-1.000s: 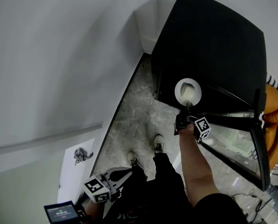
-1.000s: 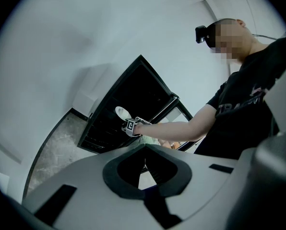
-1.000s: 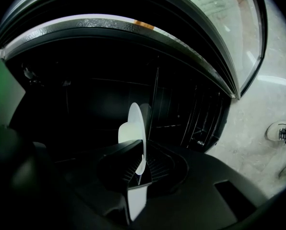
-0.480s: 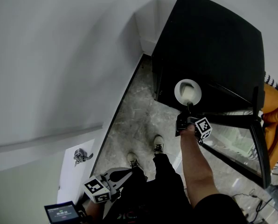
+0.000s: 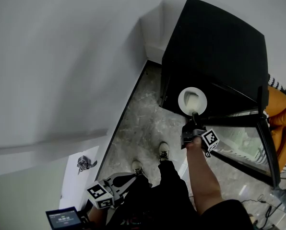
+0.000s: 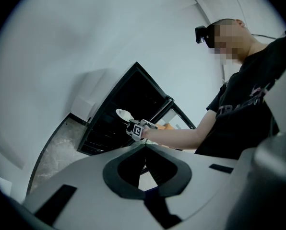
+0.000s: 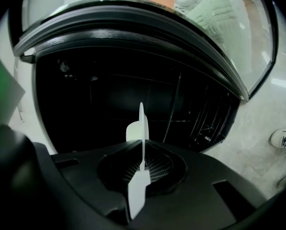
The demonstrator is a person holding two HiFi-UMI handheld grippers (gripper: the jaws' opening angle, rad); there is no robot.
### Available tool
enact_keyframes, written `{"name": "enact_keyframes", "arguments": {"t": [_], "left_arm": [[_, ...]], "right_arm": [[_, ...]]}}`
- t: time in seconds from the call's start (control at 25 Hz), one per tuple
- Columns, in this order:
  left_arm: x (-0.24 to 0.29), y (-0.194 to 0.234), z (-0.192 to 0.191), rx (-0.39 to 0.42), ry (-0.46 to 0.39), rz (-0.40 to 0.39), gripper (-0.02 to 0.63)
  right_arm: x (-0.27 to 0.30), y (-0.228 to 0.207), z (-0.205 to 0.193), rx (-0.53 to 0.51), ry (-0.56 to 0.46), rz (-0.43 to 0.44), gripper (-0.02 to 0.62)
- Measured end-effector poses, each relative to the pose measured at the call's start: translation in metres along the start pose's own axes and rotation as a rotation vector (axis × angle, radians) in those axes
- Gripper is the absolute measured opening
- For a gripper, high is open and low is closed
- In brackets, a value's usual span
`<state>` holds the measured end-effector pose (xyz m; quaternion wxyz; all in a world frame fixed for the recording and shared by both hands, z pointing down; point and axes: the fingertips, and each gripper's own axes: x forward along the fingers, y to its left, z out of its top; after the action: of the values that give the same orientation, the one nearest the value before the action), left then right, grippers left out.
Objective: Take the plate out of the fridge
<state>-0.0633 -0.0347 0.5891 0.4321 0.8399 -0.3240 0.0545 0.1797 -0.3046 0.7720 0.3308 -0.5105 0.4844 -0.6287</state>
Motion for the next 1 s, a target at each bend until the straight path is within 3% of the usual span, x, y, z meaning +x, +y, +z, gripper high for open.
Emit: {"name": "enact_keyframes", "arguments": {"t": [0.28, 0.64, 1.0], "left_arm": [[-0.006, -0.003, -0.006, 0.056, 0.034, -0.051, 0.005], [-0.041, 0.000, -0.002, 0.189, 0.123, -0.164, 0.005], [-0.063, -0.018, 0.001, 0.245, 0.091, -0.228, 0.005]], "right_arm": [[-0.046, 0.033, -0.014, 0.009, 0.022, 0.062, 0.018], [-0.118, 0.123, -0.062, -0.005, 0.023, 0.160, 0.018], [-0.166, 0.230, -0.074, -0.037, -0.008, 0.307, 0.018]]}}
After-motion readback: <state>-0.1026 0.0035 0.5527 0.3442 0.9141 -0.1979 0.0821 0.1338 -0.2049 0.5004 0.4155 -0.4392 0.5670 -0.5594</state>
